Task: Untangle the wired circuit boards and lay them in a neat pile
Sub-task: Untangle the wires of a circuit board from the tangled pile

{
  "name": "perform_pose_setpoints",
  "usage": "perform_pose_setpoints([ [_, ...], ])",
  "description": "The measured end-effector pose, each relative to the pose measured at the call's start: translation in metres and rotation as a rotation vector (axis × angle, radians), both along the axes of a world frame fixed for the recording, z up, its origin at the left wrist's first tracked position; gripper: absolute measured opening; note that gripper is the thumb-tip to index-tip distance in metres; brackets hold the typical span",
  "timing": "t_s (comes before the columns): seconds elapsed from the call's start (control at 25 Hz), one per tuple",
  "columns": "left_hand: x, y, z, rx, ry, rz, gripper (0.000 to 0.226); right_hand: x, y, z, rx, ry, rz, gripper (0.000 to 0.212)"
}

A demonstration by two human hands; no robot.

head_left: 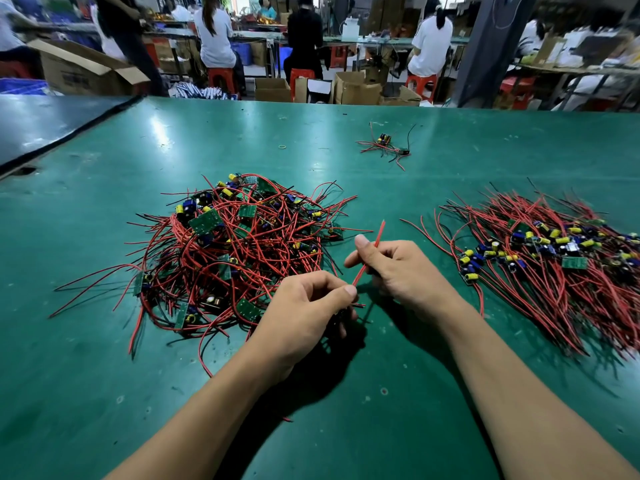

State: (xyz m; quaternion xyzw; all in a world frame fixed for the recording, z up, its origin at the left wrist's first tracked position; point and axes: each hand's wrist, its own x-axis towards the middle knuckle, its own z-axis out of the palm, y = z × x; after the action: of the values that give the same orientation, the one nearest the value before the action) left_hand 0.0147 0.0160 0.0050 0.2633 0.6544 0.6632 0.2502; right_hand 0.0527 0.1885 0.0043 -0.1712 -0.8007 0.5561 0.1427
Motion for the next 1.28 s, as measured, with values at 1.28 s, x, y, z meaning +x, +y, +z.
perform_pose_setpoints([
  [1.28, -0.015, 0.010, -0.007, 0.174, -0.476, -0.070, 0.077, 0.006, -0.034, 0.023, 0.461, -0.147, 0.059, 0.030],
])
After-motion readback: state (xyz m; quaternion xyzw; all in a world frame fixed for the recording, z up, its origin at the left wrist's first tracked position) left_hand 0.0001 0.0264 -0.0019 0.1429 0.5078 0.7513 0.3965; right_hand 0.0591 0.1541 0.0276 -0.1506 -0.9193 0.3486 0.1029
